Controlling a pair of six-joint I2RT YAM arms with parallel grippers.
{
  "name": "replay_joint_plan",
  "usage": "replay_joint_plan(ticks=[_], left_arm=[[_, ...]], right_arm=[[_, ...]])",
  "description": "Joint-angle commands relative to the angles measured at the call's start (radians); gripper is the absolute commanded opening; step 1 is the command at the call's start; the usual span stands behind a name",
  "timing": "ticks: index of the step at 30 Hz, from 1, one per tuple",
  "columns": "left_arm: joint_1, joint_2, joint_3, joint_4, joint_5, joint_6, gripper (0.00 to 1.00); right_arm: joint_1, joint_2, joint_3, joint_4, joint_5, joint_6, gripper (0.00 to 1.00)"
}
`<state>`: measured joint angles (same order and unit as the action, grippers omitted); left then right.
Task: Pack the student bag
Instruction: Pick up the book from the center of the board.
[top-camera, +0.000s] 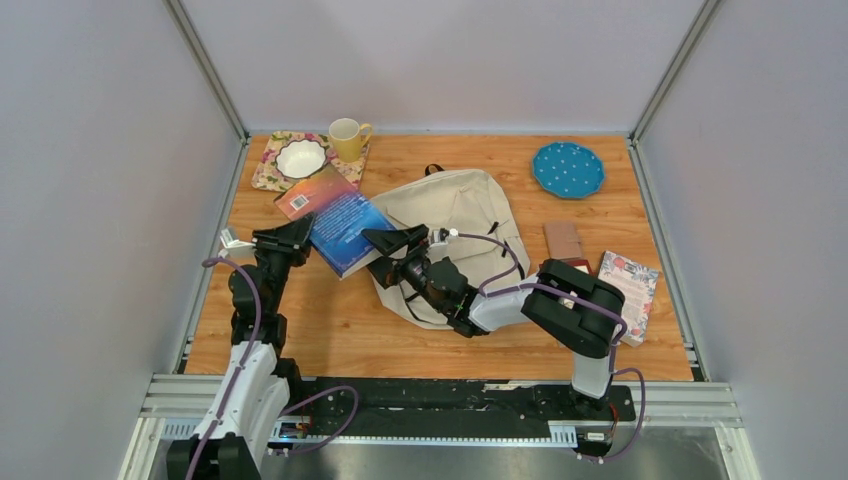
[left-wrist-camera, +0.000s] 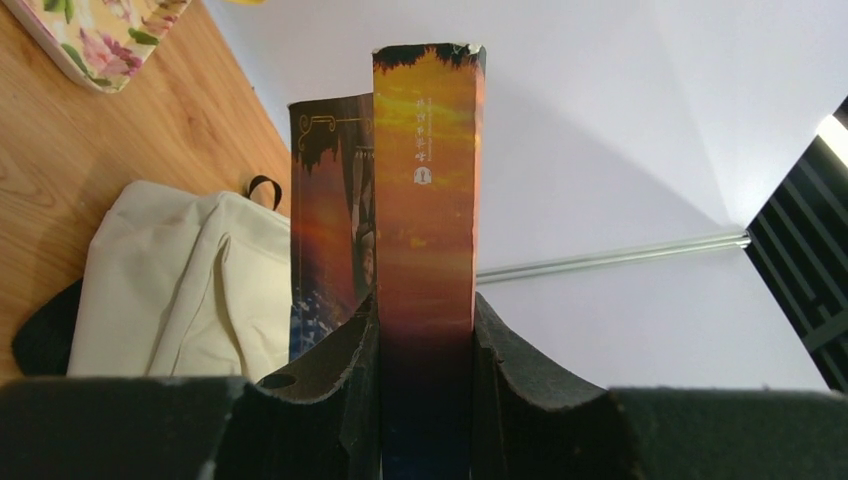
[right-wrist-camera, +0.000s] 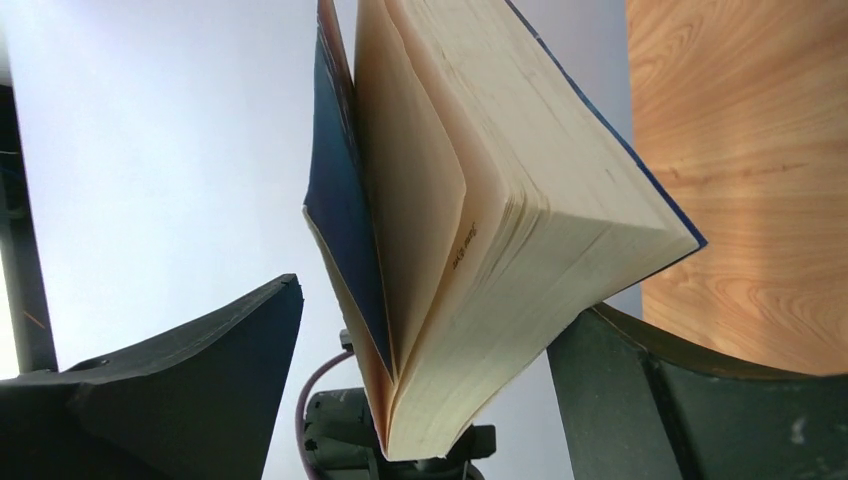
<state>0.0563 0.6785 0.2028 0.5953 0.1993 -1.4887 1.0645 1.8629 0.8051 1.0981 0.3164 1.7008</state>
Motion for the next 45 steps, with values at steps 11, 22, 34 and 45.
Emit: replay_joint_plan(ticks=[11,22,34,45], left_arm=[[-0.032,-0.077,-0.034,0.205,0.046,-0.108,0.00],[-0.033,-0.044,0.044,0.075,0.222,0.039,0.47],[-0.033,0.161,0.024,0.350,0.433,-0.002,0.70],[-0.033,0.092,0.060,0.147,0.421,0.146,0.00]], right_arm=[[-0.058,0.045,0.043,0.184,0.041,-0.021,0.36],[-0.129,0.009,-0.006,0.272,-0.233,-0.092,0.00],[-0.201,-0.050,-0.069,0.306,-0.629,-0.098,0.00],[-0.256,-0.251,0.008,-0.369,-0.795,-0.471,0.23]])
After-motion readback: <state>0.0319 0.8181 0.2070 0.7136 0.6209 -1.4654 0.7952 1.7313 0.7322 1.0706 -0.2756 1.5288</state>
